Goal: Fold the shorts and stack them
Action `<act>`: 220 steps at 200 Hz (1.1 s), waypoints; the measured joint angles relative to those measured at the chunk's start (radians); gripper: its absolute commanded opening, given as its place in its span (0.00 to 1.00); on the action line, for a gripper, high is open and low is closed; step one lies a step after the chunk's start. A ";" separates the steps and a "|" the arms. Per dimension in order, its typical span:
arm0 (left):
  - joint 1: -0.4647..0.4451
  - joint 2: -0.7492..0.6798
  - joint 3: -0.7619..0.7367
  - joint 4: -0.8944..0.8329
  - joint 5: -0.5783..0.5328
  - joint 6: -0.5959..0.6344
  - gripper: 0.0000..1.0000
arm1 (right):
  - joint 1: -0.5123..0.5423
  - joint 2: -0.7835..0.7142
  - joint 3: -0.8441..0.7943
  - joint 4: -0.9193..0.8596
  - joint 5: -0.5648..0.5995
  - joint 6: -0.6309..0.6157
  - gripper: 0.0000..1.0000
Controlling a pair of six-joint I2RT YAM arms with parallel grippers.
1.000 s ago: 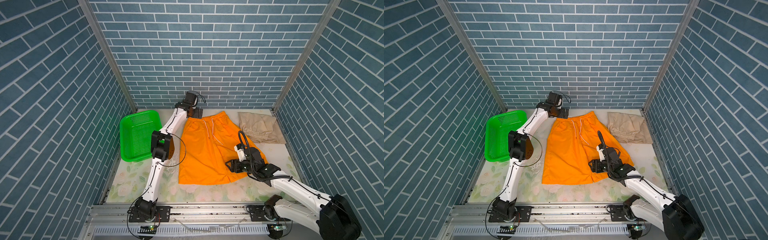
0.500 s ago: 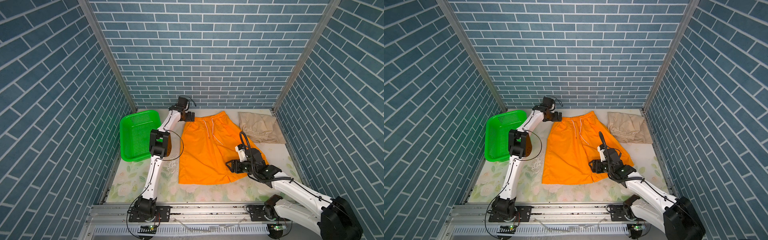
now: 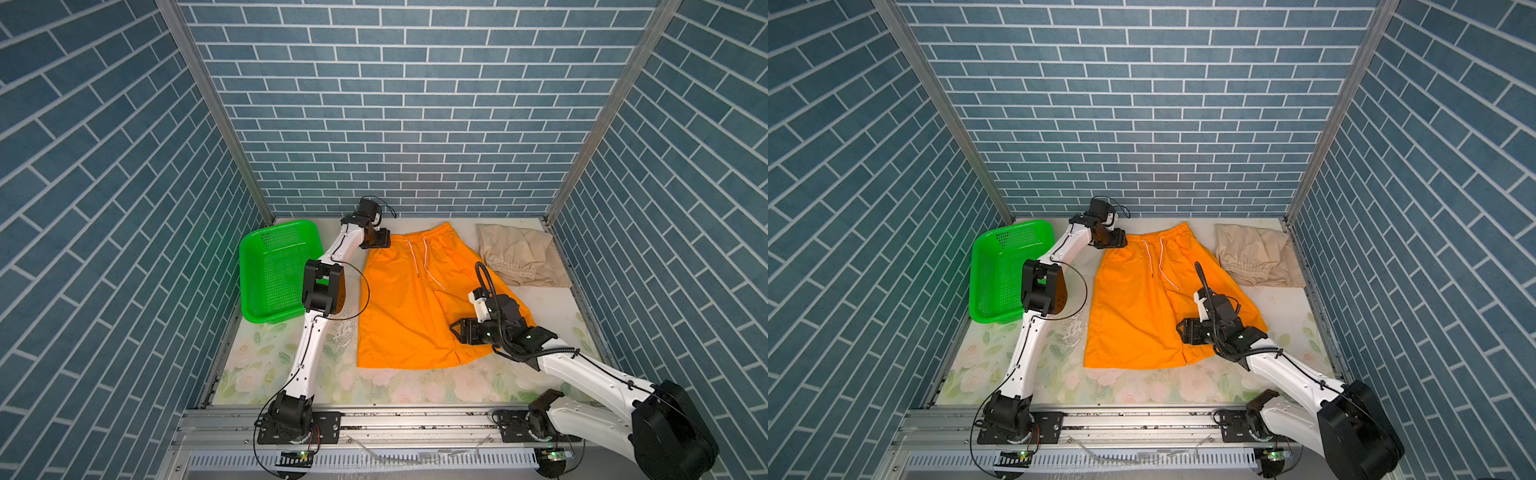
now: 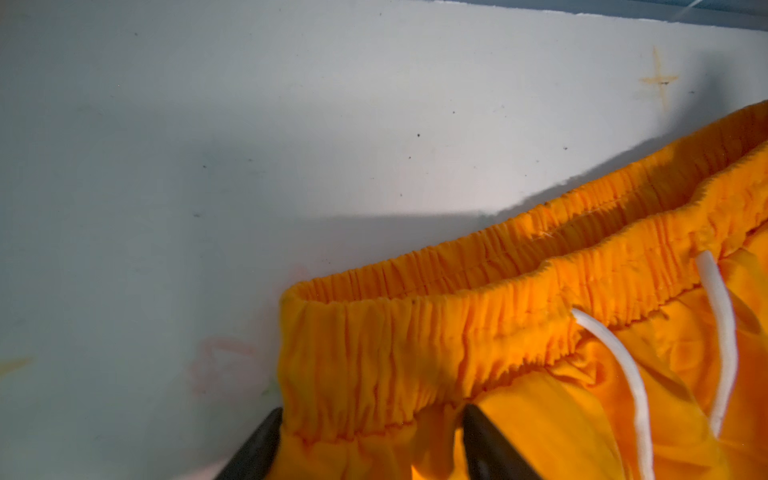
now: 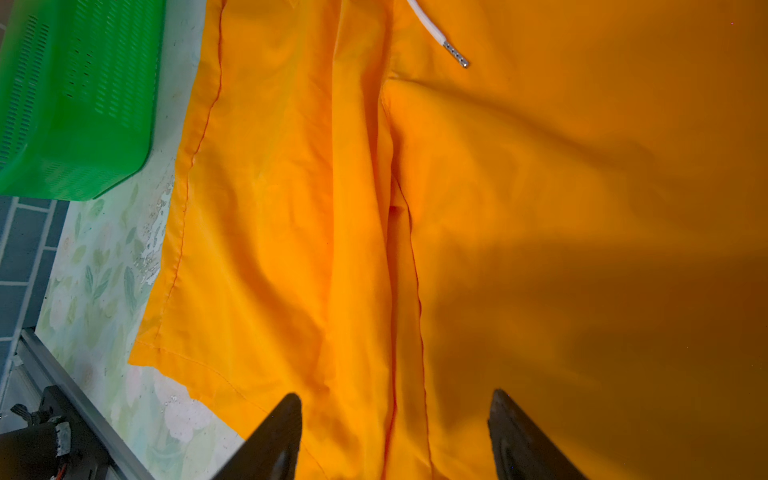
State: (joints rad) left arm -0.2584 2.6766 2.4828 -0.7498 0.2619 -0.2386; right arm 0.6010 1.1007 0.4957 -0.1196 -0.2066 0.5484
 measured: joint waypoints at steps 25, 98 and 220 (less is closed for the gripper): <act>0.023 -0.019 -0.060 0.013 0.008 -0.020 0.05 | 0.059 0.076 0.084 -0.085 0.023 -0.060 0.72; 0.049 -0.232 -0.347 0.022 -0.104 -0.038 0.00 | 0.522 0.374 0.435 -0.212 0.128 -0.361 0.74; 0.066 -0.576 -0.792 0.119 -0.151 -0.075 0.00 | 0.551 0.269 0.227 -0.089 0.336 -0.225 0.77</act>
State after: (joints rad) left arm -0.1928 2.1006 1.6909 -0.6304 0.1108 -0.3134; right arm 1.1519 1.3697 0.7227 -0.2081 0.1291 0.3233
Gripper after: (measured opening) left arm 0.069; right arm 0.767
